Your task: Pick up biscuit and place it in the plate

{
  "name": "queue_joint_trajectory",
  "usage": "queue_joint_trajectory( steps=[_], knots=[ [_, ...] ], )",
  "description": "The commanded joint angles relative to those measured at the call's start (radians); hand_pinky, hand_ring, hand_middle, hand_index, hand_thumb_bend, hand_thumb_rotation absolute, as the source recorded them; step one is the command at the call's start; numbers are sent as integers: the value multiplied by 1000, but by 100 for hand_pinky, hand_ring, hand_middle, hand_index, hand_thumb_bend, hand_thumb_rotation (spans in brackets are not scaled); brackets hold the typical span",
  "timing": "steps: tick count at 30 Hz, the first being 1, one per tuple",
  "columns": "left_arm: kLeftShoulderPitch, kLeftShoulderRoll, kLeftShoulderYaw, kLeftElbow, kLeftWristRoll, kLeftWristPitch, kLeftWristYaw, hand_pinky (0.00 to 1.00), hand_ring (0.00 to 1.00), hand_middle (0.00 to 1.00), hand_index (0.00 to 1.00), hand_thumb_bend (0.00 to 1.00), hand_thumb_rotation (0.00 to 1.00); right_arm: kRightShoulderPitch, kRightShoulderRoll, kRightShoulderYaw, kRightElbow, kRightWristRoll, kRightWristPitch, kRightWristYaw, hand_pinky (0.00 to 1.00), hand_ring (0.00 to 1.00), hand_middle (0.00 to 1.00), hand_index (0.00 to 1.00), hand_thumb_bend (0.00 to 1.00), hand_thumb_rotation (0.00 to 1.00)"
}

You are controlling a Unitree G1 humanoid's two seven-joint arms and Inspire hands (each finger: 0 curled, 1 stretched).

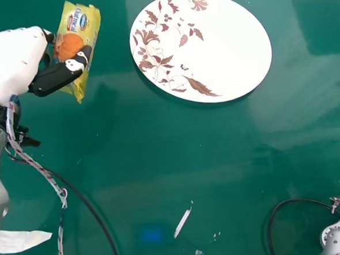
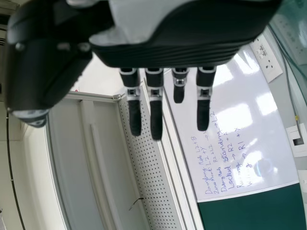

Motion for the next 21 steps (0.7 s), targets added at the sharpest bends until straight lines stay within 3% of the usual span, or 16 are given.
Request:
queue_joint_trajectory(
  steps=[1, 11, 21],
  knots=[
    [15, -15, 17, -40, -7, -17, 27, 21, 21, 29, 48, 51, 13, 14, 89, 17, 146, -4, -16, 4, 69, 69, 68, 74, 89, 42],
    [25, -54, 28, -52, -29, -64, 101, 20, 21, 29, 48, 51, 14, 11, 90, 15, 148, -7, -23, 12, 70, 68, 67, 77, 87, 41],
    [35, -128, 33, -47, -75, -102, 205, 18, 20, 29, 48, 51, 14, 10, 85, 16, 145, -18, -19, 7, 68, 66, 63, 80, 86, 33]
  ],
)
